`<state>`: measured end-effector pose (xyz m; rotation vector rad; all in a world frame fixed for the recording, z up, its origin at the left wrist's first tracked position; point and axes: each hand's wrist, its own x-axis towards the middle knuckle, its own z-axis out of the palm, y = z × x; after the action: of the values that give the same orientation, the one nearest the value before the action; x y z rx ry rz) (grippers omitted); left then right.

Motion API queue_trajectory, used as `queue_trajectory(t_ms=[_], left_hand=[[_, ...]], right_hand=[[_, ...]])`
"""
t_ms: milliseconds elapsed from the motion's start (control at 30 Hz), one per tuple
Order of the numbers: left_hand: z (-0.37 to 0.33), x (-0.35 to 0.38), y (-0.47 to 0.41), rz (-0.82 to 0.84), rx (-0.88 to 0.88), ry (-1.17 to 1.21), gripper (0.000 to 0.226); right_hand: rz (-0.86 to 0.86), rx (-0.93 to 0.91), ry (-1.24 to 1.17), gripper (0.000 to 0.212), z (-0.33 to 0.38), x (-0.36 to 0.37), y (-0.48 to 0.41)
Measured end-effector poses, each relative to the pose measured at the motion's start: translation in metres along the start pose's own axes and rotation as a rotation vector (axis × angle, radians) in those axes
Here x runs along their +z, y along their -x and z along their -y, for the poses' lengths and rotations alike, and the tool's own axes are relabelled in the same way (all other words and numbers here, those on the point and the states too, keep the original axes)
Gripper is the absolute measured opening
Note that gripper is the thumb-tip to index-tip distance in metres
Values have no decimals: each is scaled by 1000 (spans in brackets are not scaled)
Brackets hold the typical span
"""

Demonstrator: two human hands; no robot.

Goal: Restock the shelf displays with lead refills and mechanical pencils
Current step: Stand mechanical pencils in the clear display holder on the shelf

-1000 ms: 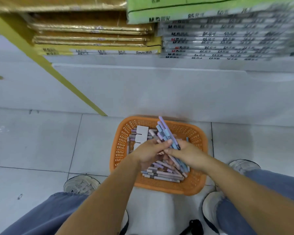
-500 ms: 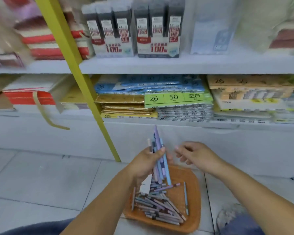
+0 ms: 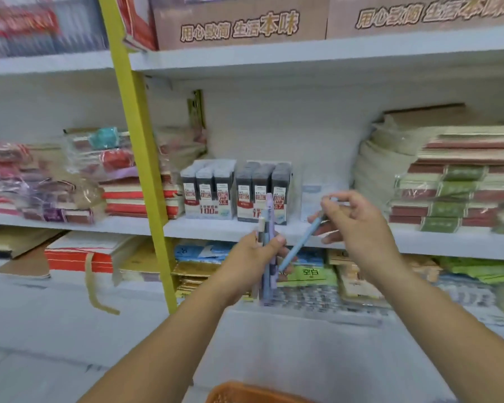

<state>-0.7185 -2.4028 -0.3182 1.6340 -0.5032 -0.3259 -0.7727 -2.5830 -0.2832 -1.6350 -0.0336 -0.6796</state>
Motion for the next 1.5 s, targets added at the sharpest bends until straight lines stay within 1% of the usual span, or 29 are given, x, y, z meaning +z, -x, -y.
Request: queue_trajectory(t_ms=[33,133,167,233,300,367,433,567,733,867,1033,1100,1167,1267,1367,1433,1500], left_hand=[[-7,-2,-11,-11,26,25,32],[-22,-6,-42,-21,94,41,37],[-28,-6,-53,-23,114,59,34],[-38,-6,-73,-29,151,90,24],[-47,-6,-90,-24,178,94,18],[-54,-9,-101,-6,185,96,16],[-60,-14,-109,6,195,89,15],[-65,-18,-116,30,216,74,10],[-62,-19,-119,39,235,44,13],[-59,-18,-120,32,254,39,16],[-56,-19,-119,35,260,52,14],[-54,-20,-119,35,258,57,13],[-53,-20,-118,31,252,59,15],[-51,-21,-118,27,241,72,16],[-47,-23,-119,26,237,72,17],[-45,-25,-119,25,236,67,16],[-44,-28,-119,25,231,59,17]], right_hand=[[-28,-60,3,3,11,-7,-16],[-110,-280,123,13,37,-24,-66],[-129,-340,161,15,44,-28,-83],[-144,-399,255,18,51,-33,-120],[-97,-376,405,18,48,-31,-158],[-5,-321,533,13,35,-26,-190],[50,-310,623,10,19,-21,-211],[109,-283,688,11,-9,-15,-232],[193,-271,774,9,-29,-13,-237],[177,-285,734,8,-29,-12,-239],[155,-285,779,18,-32,-6,-240],[149,-265,788,19,-32,-5,-241],[163,-236,784,19,-30,-4,-243],[209,-223,840,27,-29,1,-240],[184,-297,895,33,-32,6,-234],[128,-360,880,33,-33,6,-231],[124,-371,884,33,-32,5,-229]])
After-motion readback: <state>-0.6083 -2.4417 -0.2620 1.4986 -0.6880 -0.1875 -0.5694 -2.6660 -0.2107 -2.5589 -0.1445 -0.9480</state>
